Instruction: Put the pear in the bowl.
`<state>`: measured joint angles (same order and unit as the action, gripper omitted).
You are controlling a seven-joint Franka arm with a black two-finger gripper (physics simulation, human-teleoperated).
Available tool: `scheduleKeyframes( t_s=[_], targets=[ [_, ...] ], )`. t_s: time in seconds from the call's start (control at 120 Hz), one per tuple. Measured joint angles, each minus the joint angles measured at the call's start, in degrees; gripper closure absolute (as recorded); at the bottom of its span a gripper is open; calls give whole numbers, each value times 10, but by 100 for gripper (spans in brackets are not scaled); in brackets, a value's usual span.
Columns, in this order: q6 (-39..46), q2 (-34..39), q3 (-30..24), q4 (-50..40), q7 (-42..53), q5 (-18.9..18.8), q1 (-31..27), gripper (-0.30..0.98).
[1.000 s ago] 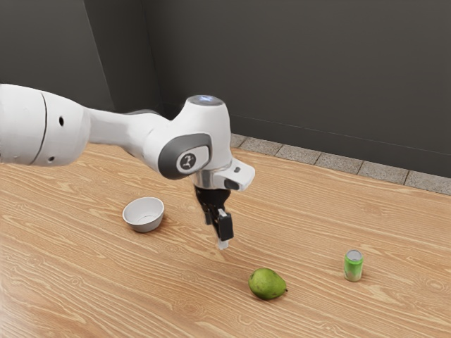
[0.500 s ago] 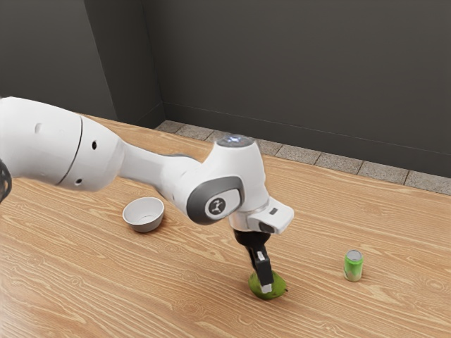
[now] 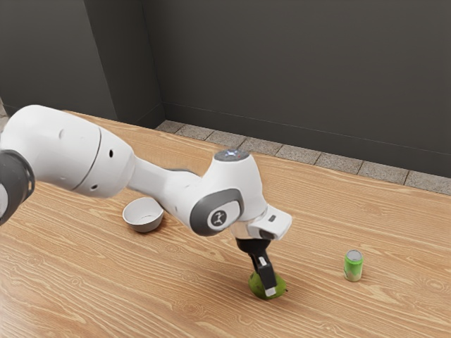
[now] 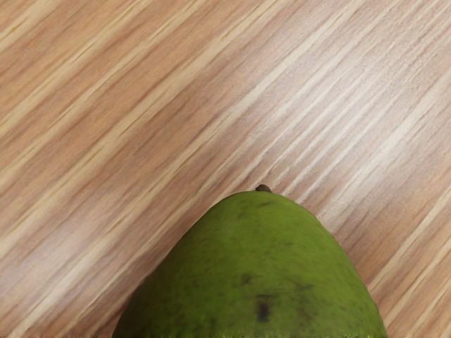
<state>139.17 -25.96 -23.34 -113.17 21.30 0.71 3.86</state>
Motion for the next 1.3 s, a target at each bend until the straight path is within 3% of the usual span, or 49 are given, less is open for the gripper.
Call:
scheduleKeyframes(
  t_s=[0.15,0.733,0.833,1.117,1.3],
  targets=[
    [5,-4,1,-1,-1,-1,0,2],
    [6,14,10,1,-19,-16,-3,50],
    [-10,39,48,4,-28,-23,-6,57],
    [-110,108,258,38,-29,-26,-10,58],
    [-141,100,287,49,-11,-17,-49,55]
  ],
)
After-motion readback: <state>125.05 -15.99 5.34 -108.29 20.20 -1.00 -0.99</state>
